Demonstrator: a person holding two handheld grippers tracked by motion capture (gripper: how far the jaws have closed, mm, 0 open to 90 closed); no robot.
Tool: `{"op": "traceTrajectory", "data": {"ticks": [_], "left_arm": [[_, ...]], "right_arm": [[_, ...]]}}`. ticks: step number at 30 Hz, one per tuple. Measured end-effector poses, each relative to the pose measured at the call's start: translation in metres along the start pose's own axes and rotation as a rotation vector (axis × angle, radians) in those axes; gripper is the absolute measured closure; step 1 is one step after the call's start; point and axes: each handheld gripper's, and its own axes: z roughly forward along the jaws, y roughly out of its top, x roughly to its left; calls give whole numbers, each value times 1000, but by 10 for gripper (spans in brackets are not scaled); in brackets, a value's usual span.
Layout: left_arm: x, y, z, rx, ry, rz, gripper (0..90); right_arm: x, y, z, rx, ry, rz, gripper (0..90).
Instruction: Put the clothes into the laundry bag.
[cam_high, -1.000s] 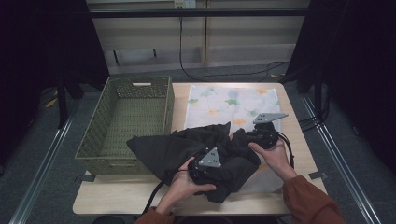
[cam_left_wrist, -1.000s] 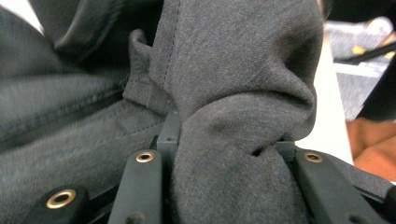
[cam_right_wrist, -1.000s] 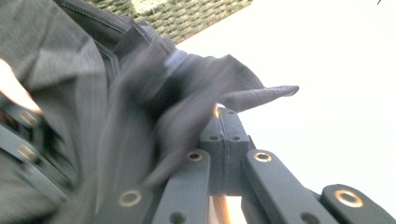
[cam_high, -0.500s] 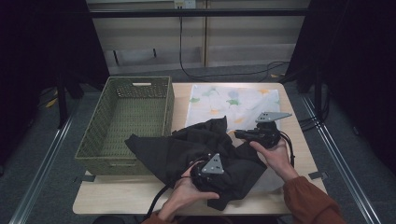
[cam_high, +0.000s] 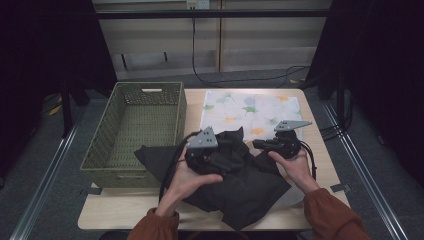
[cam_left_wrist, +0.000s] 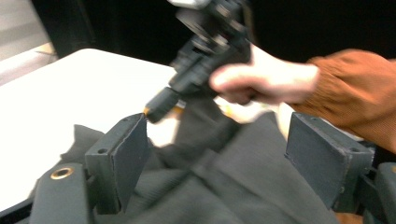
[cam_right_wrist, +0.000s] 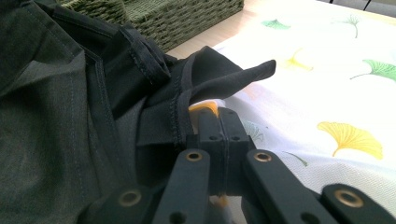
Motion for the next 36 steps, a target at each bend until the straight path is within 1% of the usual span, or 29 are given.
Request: {"op": "traceTrajectory", "data": {"ticks": [2, 3, 4, 6, 7, 8, 9, 10, 11, 12, 13, 15, 16, 17, 18, 19, 20, 22, 24, 25, 27, 28, 29, 30, 31, 33, 34, 35, 36], "left_arm": [[16, 15, -4, 4, 39, -3, 262], [16, 15, -4, 4, 39, -3, 260], [24, 19, -9, -2, 32, -15, 253], [28, 18, -13, 1, 32, -20, 254], [30, 17, -17, 16, 53, -26, 254], [32, 15, -22, 24, 78, -23, 254], [34, 12, -28, 32, 87, -33, 254], [34, 5, -38, 38, 110, -31, 255], [34, 5, -38, 38, 110, -31, 255], [33, -1, -51, 17, 140, -45, 250], [33, -1, -51, 17, 140, -45, 237], [34, -9, -64, 14, 173, -56, 219], [36, -14, -72, 48, 215, -64, 200], [37, -17, -78, 58, 231, -61, 181], [37, -17, -78, 58, 231, -61, 181], [41, -25, -88, 58, 247, -92, 165], [42, -29, -92, 62, 260, -99, 146], [44, -36, -99, 108, 261, -118, 145], [43, -42, -103, 118, 266, -110, 169], [43, -49, -109, 129, 267, -127, 147], [44, -55, -117, 147, 309, -134, 137], [45, -58, -119, 147, 313, -146, 106], [45, -58, -119, 147, 313, -146, 98], [47, -63, -120, 186, 310, -172, 89], [47, -66, -119, 200, 320, -170, 76], [48, -69, -117, 202, 315, -174, 75], [49, -73, -113, 195, 288, -203, 45], [49, -73, -113, 195, 288, -203, 47], [46, -73, -107, 225, 290, -168, 56]], "right_arm": [[-1, -1, 0, 2, -1, 3, 896], [-2, -1, 1, 1, -1, 4, 896], [-2, -2, 0, 2, -1, 6, 897], [-2, -2, 0, 5, -3, 7, 897], [-2, -2, 0, 5, -3, 7, 897], [-2, -2, 0, 5, -3, 7, 897], [-2, -2, 0, 6, -2, 8, 896], [-2, -2, 0, 7, -3, 7, 896], [-2, -2, 0, 7, -3, 7, 896], [-2, -2, 0, 7, -3, 7, 896], [-2, -2, 0, 7, -3, 7, 896], [-2, -2, 1, 7, -3, 9, 897], [-3, -3, 1, 8, -4, 9, 897], [-3, -3, 2, 9, -4, 10, 896], [-3, -3, 1, 9, -5, 11, 896], [-3, -3, 1, 9, -5, 9, 897], [-2, -3, 1, 10, -5, 8, 896], [-3, -3, 1, 10, -4, 8, 897], [-3, -3, 1, 9, -3, 9, 897], [-3, -3, 1, 10, -4, 8, 896], [-2, -3, 1, 10, -6, 8, 896], [-2, -3, 1, 9, -7, 7, 896], [-2, -3, 2, 10, -7, 6, 896], [-2, -3, 2, 10, -7, 5, 897], [-2, -3, 2, 11, -7, 5, 896], [-3, -3, 2, 11, -6, 5, 896], [-3, -3, 2, 11, -6, 6, 896], [-3, -3, 2, 11, -6, 5, 896], [-3, -3, 2, 11, -6, 6, 897]]}}
